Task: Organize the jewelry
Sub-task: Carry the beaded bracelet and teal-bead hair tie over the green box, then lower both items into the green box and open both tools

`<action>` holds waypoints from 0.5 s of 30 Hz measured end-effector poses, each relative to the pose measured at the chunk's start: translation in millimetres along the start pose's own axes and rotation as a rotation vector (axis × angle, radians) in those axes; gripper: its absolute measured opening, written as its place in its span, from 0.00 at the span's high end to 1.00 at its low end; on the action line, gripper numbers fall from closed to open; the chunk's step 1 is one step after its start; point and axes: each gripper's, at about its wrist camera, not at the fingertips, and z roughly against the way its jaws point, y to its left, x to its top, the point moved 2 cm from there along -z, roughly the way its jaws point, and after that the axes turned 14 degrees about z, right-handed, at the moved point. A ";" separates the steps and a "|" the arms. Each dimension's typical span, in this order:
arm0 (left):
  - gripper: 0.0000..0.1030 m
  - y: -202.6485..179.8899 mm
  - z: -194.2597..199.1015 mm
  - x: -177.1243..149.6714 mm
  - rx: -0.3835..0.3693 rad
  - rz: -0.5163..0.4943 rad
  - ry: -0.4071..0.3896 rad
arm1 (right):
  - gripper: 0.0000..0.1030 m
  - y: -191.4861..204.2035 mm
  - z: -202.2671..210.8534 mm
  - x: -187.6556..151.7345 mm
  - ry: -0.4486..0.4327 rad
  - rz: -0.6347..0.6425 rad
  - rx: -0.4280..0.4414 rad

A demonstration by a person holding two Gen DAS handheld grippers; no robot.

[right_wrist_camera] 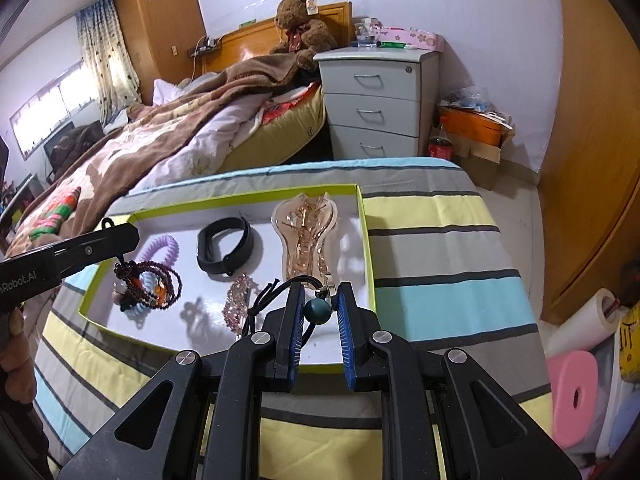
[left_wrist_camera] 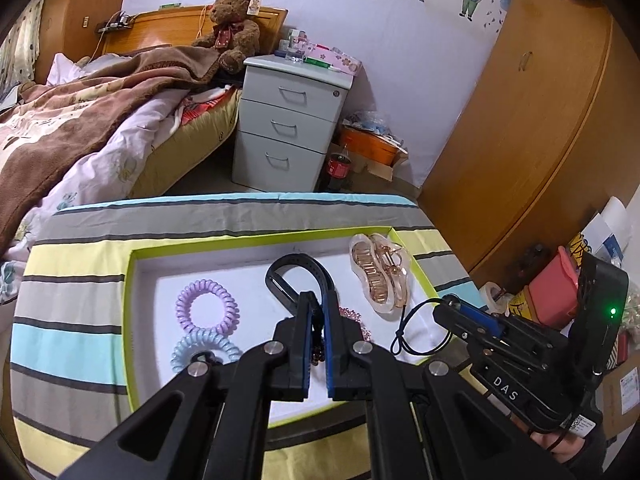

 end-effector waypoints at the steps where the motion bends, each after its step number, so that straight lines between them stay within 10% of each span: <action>1: 0.95 0.5 -2.4 -0.6 -0.003 0.002 0.006 | 0.83 -0.1 -1.3 0.5 0.003 0.003 0.000; 15: 0.95 15.6 -21.4 -10.5 0.032 0.020 0.054 | 0.83 6.0 -18.8 -4.9 0.097 0.071 -0.033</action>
